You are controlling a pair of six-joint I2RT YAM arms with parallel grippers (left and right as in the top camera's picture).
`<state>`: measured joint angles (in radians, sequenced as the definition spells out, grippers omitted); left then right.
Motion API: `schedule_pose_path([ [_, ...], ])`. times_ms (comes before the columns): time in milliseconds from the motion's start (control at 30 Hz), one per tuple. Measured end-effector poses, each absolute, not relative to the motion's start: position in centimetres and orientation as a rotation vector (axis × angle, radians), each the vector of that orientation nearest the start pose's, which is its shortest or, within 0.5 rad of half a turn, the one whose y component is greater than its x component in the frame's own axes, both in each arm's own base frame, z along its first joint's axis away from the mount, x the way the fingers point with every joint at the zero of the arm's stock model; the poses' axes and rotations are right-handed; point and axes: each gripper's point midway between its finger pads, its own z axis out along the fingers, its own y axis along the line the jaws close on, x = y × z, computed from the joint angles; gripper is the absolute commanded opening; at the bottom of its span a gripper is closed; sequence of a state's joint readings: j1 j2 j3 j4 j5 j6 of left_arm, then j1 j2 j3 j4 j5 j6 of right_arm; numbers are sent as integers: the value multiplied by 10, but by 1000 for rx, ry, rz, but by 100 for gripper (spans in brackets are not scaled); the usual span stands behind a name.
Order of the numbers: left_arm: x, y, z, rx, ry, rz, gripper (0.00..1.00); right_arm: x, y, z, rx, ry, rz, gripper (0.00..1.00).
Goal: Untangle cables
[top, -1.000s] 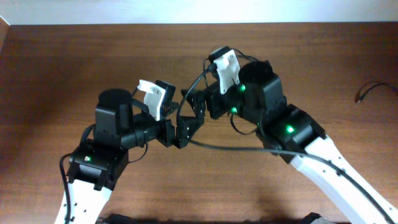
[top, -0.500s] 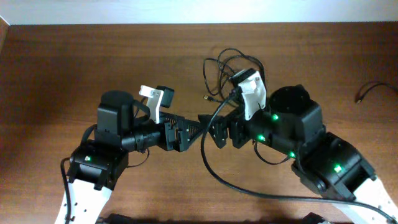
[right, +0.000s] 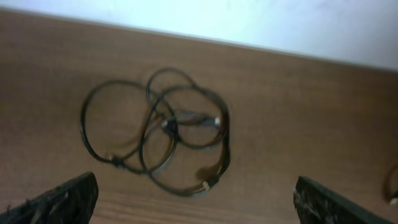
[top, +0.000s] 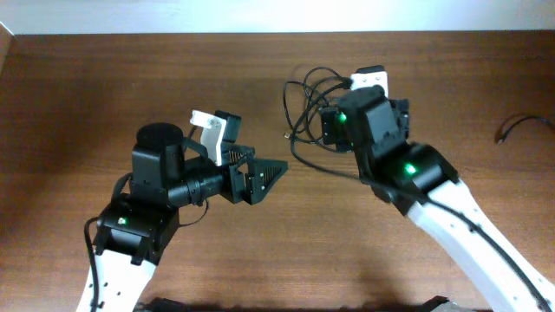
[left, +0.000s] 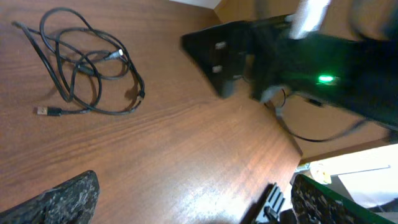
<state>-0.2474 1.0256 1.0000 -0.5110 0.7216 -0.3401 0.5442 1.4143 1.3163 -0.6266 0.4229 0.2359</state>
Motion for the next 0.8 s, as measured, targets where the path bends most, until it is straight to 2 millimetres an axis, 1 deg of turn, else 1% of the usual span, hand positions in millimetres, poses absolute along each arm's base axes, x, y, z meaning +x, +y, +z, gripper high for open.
schedule_pose_path([
  [33, 267, -185, 289, 354, 2120, -1105, 99, 388, 148, 245, -128, 2248, -33, 99],
  [100, 268, -187, 296, 388, 2081, -1111, 99, 399, 147, 243, -112, 2250, 59, 99],
  [133, 268, -189, 302, 423, 2044, -1117, 99, 406, 138, 236, -91, 2275, 83, 99],
  [167, 271, -193, 314, 471, 1971, -1121, 99, 413, 126, 225, -61, 2309, 96, 99],
  [200, 268, -198, 326, 538, 1900, -1136, 99, 420, 116, 212, -41, 2344, 113, 95],
  [267, 262, -203, 337, 641, 1812, -1152, 99, 435, 93, 189, -12, 2393, 137, 94],
  [300, 261, -204, 340, 665, 1788, -1149, 99, 444, 91, 174, 32, 2416, 168, 94],
  [333, 261, -205, 344, 683, 1764, -1145, 99, 450, 95, 162, 59, 2430, 200, 94],
  [367, 260, -208, 349, 709, 1729, -1142, 99, 456, 101, 135, 85, 2478, 233, 94],
  [400, 256, -212, 351, 730, 1712, -1152, 99, 461, 110, 117, 81, 2504, 291, 94],
  [433, 251, -219, 355, 765, 1684, -1165, 99, 468, 130, 99, 54, 2513, 428, 93],
  [467, 243, -229, 361, 812, 1641, -1186, 99, 470, 145, 95, 16, 2501, 532, 93],
  [500, 240, -232, 366, 834, 1607, -1188, 99, 473, 166, 100, -99, 2451, 646, 93],
  [533, 237, -236, 373, 859, 1562, -1186, 99, 464, 188, 104, -255, 2423, 728, 94],
  [567, 235, -238, 373, 866, 1558, -1191, 99, 456, 200, 105, -380, 2404, 754, 94],
  [633, 236, -238, 373, 866, 1559, -1191, 99, 428, 226, 100, -693, 2362, 772, 94],
  [667, 237, -239, 370, 864, 1568, -1194, 99, 421, 236, 100, -780, 2333, 779, 94],
  [767, 245, -242, 361, 853, 1603, -1208, 99, 417, 239, 99, -844, 2313, 773, 94],
  [800, 246, -243, 360, 844, 1611, -1217, 99, 422, 238, 100, -843, 2298, 742, 94],
])
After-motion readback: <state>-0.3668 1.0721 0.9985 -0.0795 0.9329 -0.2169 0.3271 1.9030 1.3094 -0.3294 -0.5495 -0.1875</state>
